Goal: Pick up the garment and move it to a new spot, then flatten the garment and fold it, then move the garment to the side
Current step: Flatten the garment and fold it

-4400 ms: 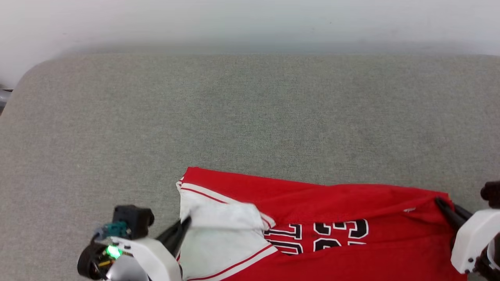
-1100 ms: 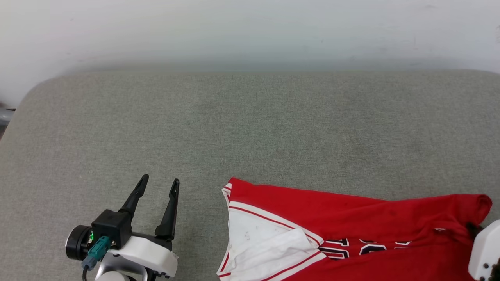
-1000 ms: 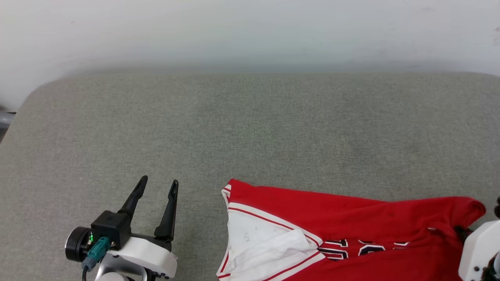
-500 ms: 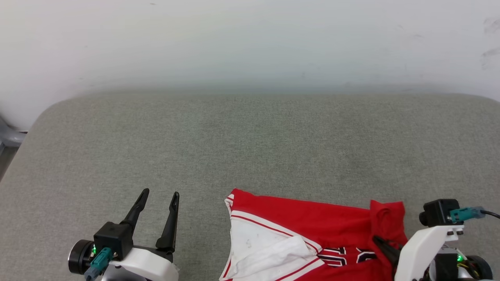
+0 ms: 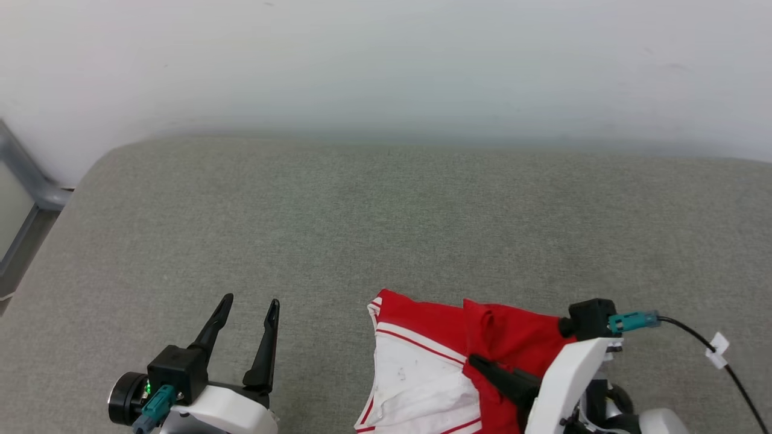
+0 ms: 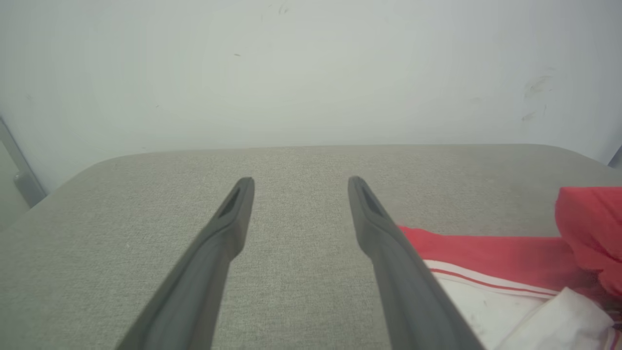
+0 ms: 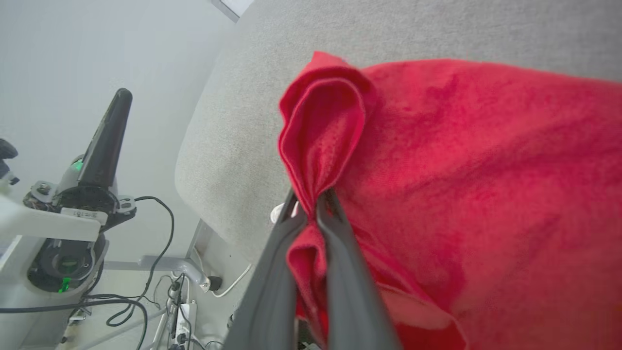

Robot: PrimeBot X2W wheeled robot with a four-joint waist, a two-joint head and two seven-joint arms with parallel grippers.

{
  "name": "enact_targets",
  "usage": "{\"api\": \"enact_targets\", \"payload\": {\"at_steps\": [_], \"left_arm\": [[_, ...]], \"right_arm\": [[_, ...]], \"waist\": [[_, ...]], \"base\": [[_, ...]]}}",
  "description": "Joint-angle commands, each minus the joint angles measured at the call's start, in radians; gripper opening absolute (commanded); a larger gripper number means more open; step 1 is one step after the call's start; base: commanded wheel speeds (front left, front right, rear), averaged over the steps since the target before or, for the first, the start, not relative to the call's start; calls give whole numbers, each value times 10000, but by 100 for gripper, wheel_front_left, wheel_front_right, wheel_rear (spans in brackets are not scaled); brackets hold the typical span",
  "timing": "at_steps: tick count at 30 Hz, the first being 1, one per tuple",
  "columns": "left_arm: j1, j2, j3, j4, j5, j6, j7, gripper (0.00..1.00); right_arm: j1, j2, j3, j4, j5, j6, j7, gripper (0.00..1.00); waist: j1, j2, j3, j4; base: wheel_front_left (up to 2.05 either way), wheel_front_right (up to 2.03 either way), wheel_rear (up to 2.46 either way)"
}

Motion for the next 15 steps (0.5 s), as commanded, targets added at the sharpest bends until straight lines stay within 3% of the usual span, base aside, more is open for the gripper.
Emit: {"api": "enact_targets", "payload": {"at_steps": [1,12,13,15], "left_arm": [[-55,-31,-9,23,30,-52,-24,100],[-259,-211,4,155,142,-161,-25,100],[-269,-205,36,164,159,-199,-24,100],[-265,-200,58,170,167,-210,-25,100]], "right_arm": [[-157,19,69,179,277,-5,-155,0],[-1656,13,1575,2946,1381,-5,-2016,0],[-1963,18,1823,3460,1312,-5,-2316,100],[-2073,21,2027,3630,1375,-5,-2391,100]], "waist": [[0,0,45,67],[0,0,280,528],[0,0,297,582],[0,0,302,604]], "base": [[0,0,0],[0,0,0],[0,0,0],[0,0,0]]}}
